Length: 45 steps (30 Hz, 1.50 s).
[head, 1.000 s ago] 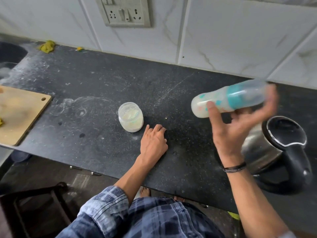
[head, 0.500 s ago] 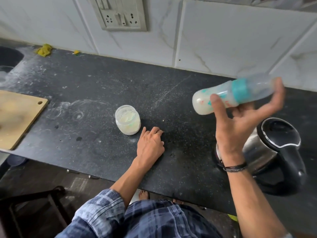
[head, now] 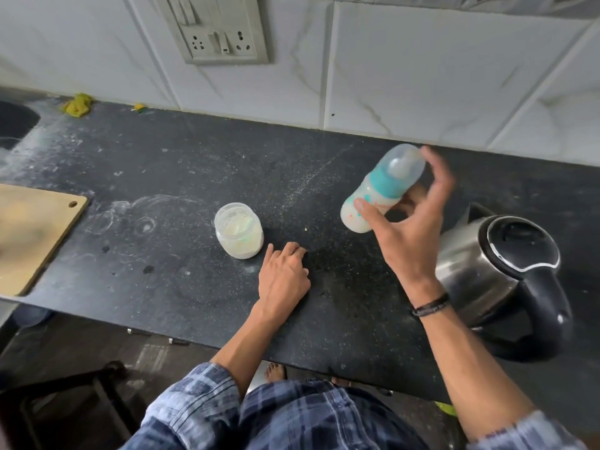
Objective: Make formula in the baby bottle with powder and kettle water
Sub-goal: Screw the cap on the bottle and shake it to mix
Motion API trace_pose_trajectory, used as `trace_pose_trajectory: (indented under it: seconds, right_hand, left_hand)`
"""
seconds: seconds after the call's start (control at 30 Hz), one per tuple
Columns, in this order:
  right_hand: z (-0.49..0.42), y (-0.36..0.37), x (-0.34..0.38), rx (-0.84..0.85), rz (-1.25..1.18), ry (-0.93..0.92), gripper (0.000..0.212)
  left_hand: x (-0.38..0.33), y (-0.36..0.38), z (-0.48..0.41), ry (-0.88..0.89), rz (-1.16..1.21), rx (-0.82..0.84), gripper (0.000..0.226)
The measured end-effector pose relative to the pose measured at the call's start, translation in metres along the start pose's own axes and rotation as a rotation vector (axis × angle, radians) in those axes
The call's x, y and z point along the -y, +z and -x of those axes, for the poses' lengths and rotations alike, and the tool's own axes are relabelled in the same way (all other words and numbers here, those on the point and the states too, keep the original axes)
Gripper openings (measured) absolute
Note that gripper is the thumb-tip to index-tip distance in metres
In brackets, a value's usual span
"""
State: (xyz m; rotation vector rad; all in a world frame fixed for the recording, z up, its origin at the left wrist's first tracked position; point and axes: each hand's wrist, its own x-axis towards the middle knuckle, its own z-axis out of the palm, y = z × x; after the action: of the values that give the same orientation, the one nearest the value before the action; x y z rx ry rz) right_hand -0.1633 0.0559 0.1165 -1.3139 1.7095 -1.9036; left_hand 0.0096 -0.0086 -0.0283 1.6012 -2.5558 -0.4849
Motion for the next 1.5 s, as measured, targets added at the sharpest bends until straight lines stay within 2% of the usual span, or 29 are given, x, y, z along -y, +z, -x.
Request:
trace_pose_trajectory:
  seconds: [0.13, 0.27, 0.4, 0.47, 0.57, 0.6, 0.7, 0.77, 0.9, 1.0, 1.07, 1.2, 1.33, 1.4, 1.5]
  right_hand:
    - [-0.001, -0.002, 0.013, -0.1, -0.092, -0.098, 0.1]
    - [-0.001, 0.003, 0.007, 0.01, 0.069, 0.014, 0.095]
    - [0.003, -0.003, 0.033, -0.162, -0.153, -0.121, 0.096]
    - [-0.002, -0.002, 0.028, -0.204, -0.163, -0.15, 0.096]
    - [-0.007, 0.0, 0.013, -0.029, 0.026, 0.005, 0.094]
    - [-0.007, -0.002, 0.011, -0.023, 0.035, 0.027, 0.092]
    - [-0.008, -0.007, 0.021, -0.146, -0.093, -0.073, 0.094]
    - [-0.012, -0.008, 0.019, -0.182, -0.071, -0.131, 0.095]
    - [-0.015, -0.008, 0.005, 0.031, 0.164, 0.006, 0.091]
    - [-0.009, -0.01, 0.017, -0.112, -0.036, -0.099, 0.093]
    - [-0.008, -0.009, 0.019, -0.177, -0.057, -0.168, 0.095]
    - [-0.001, -0.006, 0.001, 0.029, 0.21, -0.003, 0.091]
    - [0.004, -0.01, 0.021, -0.169, -0.076, -0.146, 0.089]
    - [0.0, -0.007, 0.019, -0.219, -0.065, -0.192, 0.091]
    - [-0.001, -0.003, 0.005, -0.034, 0.133, -0.057, 0.091]
  left_hand:
    - [-0.005, 0.004, 0.001, -0.009, 0.015, -0.016, 0.048]
    - [-0.003, 0.003, -0.001, -0.017, -0.003, -0.007, 0.048]
    - [-0.001, 0.001, 0.0, -0.018, 0.0, 0.009, 0.048]
    - [-0.004, 0.001, 0.0, -0.024, -0.002, 0.001, 0.048]
    - [-0.005, -0.001, 0.001, -0.031, -0.015, 0.004, 0.048]
    - [-0.005, -0.001, 0.001, -0.026, -0.015, 0.001, 0.047]
    - [-0.006, 0.001, 0.003, -0.037, 0.001, -0.015, 0.046]
    - [-0.008, 0.003, 0.002, -0.038, -0.002, -0.016, 0.046]
    - [-0.005, 0.0, 0.001, -0.031, -0.013, 0.006, 0.047]
    - [-0.004, 0.0, 0.002, -0.024, -0.011, 0.004, 0.048]
    - [-0.006, 0.001, 0.002, -0.03, -0.007, 0.005, 0.047]
    - [-0.004, 0.001, 0.001, -0.033, -0.016, 0.012, 0.048]
    - [-0.003, 0.002, 0.004, -0.032, 0.002, -0.001, 0.047]
    - [-0.006, 0.003, 0.003, -0.024, 0.0, -0.006, 0.047]
    - [-0.004, 0.0, 0.002, -0.026, -0.011, -0.002, 0.047]
